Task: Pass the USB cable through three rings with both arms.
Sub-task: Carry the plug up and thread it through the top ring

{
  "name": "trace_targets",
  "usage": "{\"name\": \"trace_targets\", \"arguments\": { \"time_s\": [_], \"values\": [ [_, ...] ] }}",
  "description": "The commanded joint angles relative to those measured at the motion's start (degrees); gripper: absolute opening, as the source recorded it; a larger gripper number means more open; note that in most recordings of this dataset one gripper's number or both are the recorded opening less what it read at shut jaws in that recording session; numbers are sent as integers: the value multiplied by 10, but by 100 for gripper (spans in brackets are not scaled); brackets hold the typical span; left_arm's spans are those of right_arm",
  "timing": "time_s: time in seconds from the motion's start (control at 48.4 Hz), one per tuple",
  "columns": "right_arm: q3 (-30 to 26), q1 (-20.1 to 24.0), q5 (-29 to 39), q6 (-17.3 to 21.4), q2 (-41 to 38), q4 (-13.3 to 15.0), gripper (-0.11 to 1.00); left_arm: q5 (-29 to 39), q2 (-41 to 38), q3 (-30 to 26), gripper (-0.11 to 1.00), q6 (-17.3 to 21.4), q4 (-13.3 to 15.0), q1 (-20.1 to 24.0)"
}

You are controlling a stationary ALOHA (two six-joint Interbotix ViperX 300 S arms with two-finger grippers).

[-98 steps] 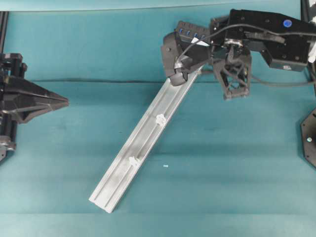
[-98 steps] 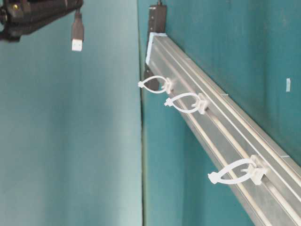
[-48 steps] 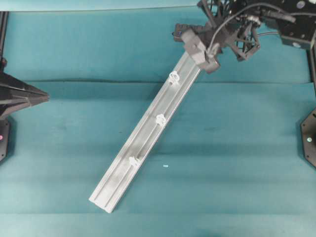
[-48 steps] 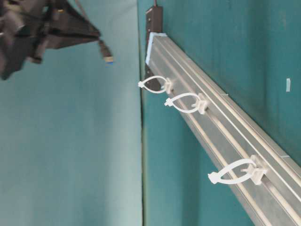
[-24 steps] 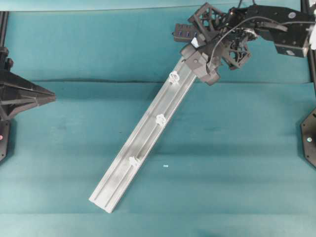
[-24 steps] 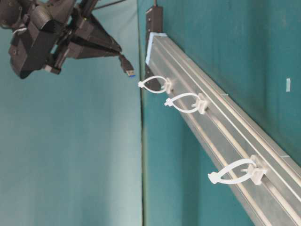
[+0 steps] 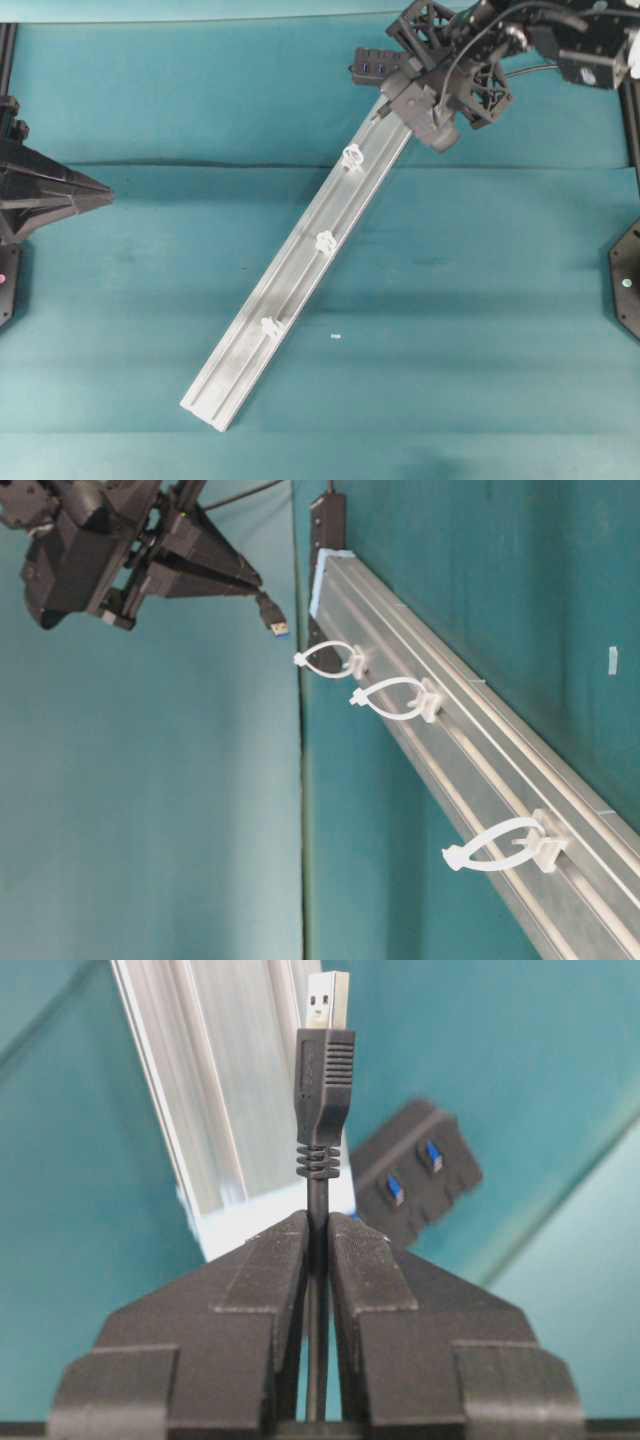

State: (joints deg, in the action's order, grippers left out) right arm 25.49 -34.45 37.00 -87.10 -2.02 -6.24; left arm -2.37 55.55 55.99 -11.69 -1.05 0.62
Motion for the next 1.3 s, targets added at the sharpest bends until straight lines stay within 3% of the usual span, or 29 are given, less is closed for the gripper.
{"name": "trace_targets", "arguments": {
  "time_s": [0.0,0.186,0.827,1.282],
  "values": [
    [-7,-12,4,-35,-4,-43,12,-4,-4,-12,0,-1,-1,2],
    [-4,-22,21,-86,-13,-86,12,-4,-5,-12,1,-1,-1,2],
    [-9,-11,17,-91,-52,-131,12,-6,-16,-11,1,-1,-1,6],
    [-11,25,-2,-91,-56,-161,12,-6,-17,-11,1,-1,-1,11]
  ]
}}
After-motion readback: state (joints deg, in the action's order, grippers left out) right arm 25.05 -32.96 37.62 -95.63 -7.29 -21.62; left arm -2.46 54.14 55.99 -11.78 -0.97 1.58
